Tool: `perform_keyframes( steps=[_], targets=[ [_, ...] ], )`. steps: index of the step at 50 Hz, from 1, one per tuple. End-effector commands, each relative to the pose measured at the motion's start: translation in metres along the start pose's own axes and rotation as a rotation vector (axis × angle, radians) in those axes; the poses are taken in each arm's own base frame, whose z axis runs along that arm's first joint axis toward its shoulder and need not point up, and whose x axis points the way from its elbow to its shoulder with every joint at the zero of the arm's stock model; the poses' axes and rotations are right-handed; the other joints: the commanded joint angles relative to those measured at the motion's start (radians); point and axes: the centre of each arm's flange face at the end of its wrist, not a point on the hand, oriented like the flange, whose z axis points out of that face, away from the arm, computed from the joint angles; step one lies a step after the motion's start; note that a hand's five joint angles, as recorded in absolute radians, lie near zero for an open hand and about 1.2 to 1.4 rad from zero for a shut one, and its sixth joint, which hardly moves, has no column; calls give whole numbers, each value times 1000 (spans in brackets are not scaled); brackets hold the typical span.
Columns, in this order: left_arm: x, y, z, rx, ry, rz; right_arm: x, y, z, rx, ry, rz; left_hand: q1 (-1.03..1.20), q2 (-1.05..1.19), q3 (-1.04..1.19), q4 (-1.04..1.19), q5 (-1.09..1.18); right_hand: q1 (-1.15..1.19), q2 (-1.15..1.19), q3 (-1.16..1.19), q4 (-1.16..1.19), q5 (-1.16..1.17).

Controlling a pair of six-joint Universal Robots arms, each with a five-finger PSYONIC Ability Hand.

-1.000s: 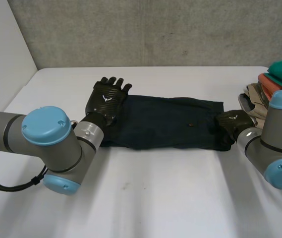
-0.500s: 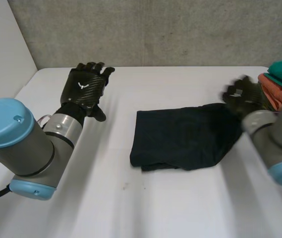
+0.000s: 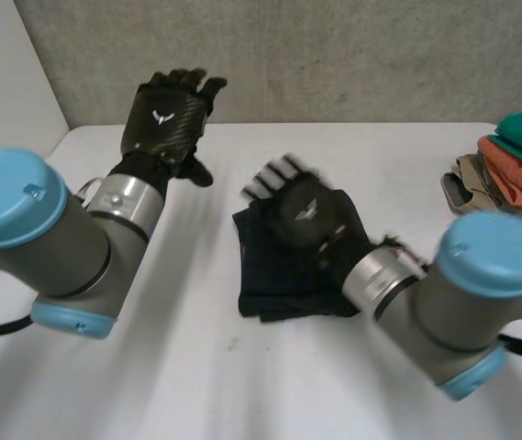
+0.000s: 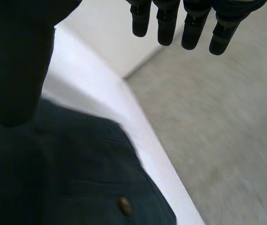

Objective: Fold the laundry.

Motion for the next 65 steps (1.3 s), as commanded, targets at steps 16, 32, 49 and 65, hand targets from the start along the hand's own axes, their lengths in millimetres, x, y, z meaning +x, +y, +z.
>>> perform_keyframes(
  steps=[16,32,49,65],
  targets=[
    [109,62,25,-253,260,-139,100,51,1,-360,193,512,-8,-23,-29,-20,-40,-55,-44,-43,-43,-49],
    [88,119,6,-577,219,-49,71,105,11,-501,38,389,7,-8,-15,-5,-25,-55,-44,-43,-43,-49],
    [68,-37,-1,-154,370,-104,45,25,-35,-358,150,158,7,-8,-15,-5,-25,-55,-44,-43,-43,-49],
    [59,-76,-28,-135,735,-281,-37,65,-37,-263,71,111,25,9,3,12,-7,-55,-44,-43,-43,-49]
  ],
)
